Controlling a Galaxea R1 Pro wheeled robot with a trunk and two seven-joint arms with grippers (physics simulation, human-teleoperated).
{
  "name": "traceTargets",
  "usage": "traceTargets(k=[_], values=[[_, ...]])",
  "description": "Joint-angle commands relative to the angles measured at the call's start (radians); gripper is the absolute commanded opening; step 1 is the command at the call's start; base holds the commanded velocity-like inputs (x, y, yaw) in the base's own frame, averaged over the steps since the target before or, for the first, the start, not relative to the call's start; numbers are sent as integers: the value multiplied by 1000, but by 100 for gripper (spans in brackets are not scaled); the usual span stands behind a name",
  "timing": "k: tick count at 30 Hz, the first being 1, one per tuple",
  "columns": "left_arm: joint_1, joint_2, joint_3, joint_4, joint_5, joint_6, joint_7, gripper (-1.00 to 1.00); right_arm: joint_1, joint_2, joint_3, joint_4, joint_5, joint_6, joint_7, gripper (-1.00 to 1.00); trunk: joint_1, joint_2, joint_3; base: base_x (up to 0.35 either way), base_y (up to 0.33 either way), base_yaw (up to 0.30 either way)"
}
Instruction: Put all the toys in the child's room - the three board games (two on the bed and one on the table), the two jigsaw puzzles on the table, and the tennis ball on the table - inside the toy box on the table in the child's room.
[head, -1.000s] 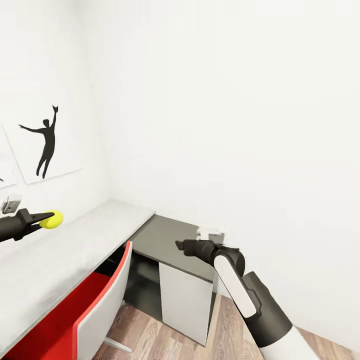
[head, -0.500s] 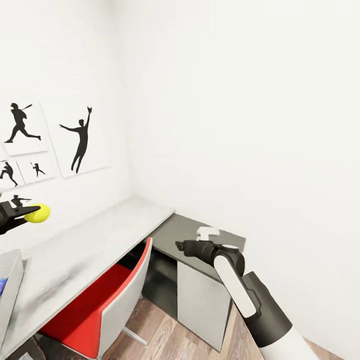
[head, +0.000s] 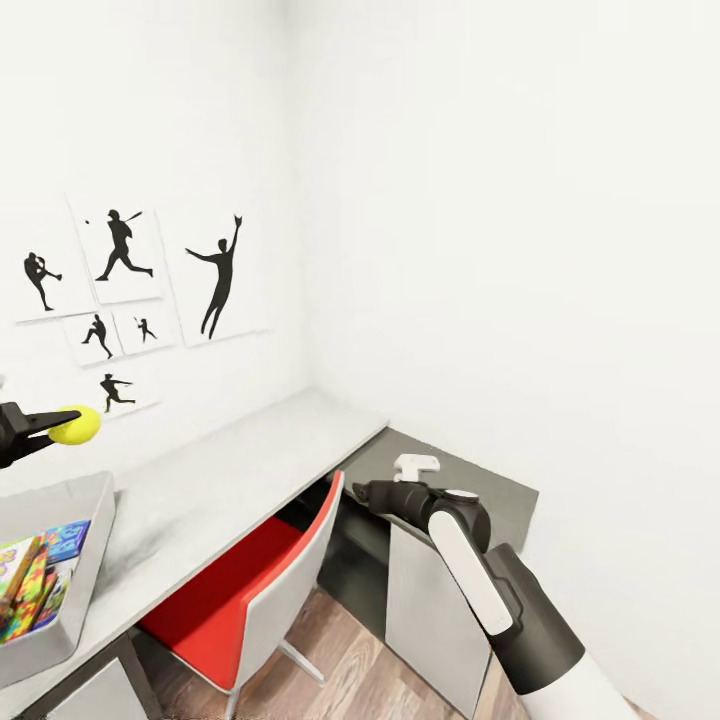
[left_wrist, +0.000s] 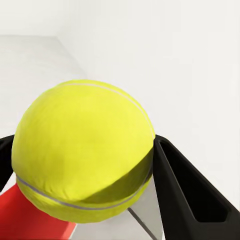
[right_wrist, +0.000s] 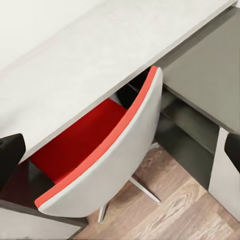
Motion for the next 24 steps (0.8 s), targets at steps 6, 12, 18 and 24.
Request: traceTargets(k=[6,12,18,24], values=[[-1,0,0,0,4,4,6,-100,0,0,1,-1,-11,1,-10,100,0,-1,0,0,0,287],[-1,0,-1,0,2,4,8,-100,0,0,1,-1,-11,2,-10,100,0,-1,0,0,0,287],[-1,0,-4,10,-3,4,13,-100,0,0,1,-3,-11,2,-9,100,0,-1,0,0,0,287],[-1,-12,-16,20,-5,4,51,-100,0,0,2,-31,-13,1,-2,100,0,-1,0,0,0,287]])
